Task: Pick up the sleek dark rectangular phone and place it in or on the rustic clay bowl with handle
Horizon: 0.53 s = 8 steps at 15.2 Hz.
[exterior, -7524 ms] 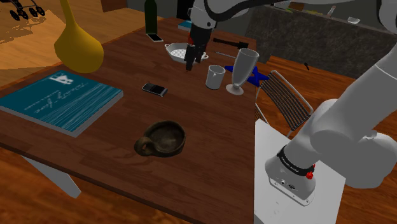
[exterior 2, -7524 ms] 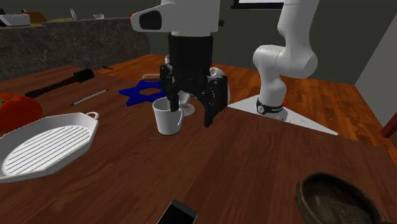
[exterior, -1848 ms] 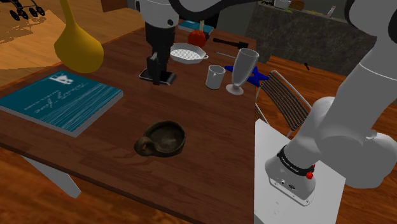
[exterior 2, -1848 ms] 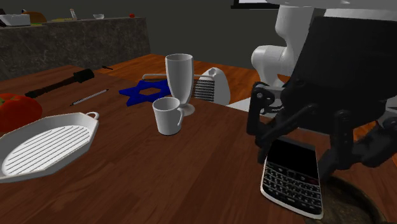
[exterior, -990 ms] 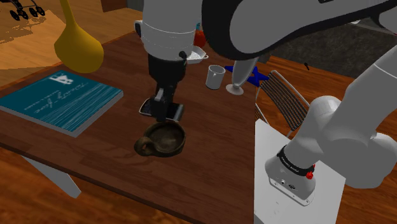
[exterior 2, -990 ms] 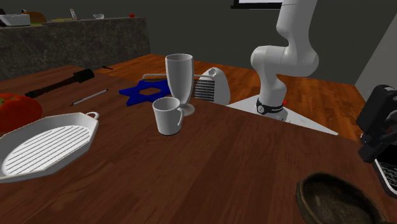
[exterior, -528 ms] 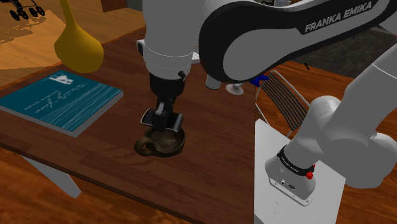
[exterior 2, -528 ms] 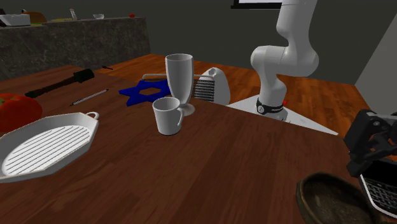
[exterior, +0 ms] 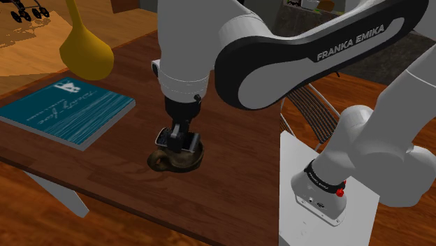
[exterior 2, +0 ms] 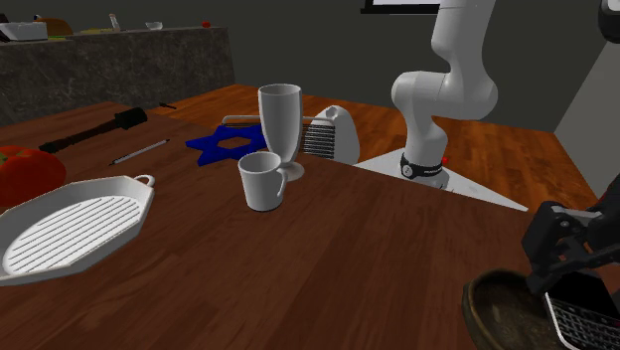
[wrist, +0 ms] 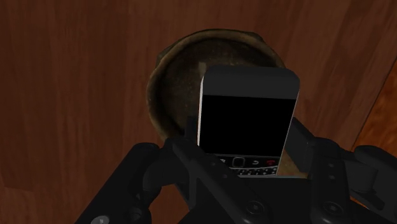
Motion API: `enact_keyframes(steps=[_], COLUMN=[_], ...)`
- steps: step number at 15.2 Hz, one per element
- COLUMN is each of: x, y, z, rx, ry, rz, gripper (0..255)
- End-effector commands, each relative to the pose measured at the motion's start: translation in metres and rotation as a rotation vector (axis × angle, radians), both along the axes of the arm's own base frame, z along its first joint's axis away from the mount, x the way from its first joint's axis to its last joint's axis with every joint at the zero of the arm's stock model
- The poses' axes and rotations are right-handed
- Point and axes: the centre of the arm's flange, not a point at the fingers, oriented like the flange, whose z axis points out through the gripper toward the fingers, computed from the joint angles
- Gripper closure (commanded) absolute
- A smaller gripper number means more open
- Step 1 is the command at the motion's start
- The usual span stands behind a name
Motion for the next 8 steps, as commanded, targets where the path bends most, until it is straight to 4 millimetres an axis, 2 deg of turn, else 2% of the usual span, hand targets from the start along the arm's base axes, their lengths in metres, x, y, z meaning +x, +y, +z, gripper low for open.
enact_keyframes(steps=[1,5,6,8], x=[-0.0002,-0.0002,-0.0002,-0.0002], y=[0.0001,0.0001,0.0001,0.0001], z=[-0.0006,-0.0006,-0.0006,-0.0006], rx=[0.000,0.000,0.000,0.000], ry=[0.000,0.000,0.000,0.000], rz=[0.000,0.000,0.000,0.000], gripper=[255,255,0,0])
